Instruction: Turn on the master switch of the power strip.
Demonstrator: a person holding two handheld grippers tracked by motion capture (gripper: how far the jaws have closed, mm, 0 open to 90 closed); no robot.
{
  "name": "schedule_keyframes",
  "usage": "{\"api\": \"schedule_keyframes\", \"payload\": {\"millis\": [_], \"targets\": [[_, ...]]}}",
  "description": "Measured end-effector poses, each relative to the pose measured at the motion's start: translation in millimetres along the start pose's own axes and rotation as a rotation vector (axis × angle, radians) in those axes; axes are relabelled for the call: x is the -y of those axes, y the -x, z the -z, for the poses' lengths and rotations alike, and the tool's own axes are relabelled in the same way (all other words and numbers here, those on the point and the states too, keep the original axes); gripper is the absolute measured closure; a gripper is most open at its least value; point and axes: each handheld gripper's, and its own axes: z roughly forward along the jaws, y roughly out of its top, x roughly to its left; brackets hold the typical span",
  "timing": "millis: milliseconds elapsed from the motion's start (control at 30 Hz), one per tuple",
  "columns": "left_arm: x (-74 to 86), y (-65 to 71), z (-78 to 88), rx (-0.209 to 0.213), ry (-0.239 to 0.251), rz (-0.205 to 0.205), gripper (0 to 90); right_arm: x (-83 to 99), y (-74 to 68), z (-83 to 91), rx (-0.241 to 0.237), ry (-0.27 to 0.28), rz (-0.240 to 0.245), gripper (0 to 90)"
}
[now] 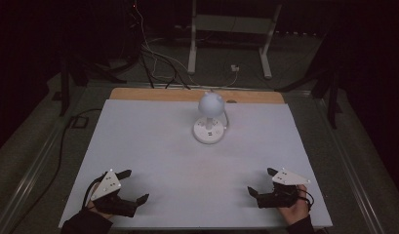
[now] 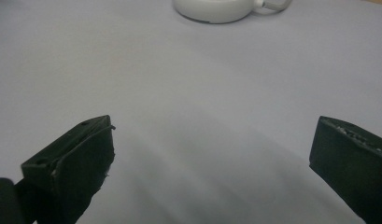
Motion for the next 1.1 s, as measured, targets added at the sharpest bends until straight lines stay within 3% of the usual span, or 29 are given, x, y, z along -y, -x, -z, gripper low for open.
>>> {"api": "schedule_keyframes", "payload": {"millis": [67,400,600,767,1100], "targets": [[0.1,0.8,-1.3,0.006,-0.015,-0.006,0.2,0.0,1.0,1.3,0.008,0.005,-0.012,0.0],[0.2,1.2,-4.4,0.03,-0.026,-0.005,0.2,3.0,-4.1,0.6,0.045,-0.016,0.029,0.0],[0.5,1.4,-3.8,0.036,-0.017,-0.002,0.2,4.5,-8.5,-3.1,0.055,-0.064,0.057,0.0],[1.1,2.2,-3.8,0.04,-0.018,-0.009,0.2,2.8,-5.2,-3.2,0.061,-0.09,0.03,0.0],[1.1,2.7,-4.5,0.051,-0.014,-0.003,0.2,-0.3,-2.9,-1.1,0.066,-0.081,-0.028,0.0]]}}
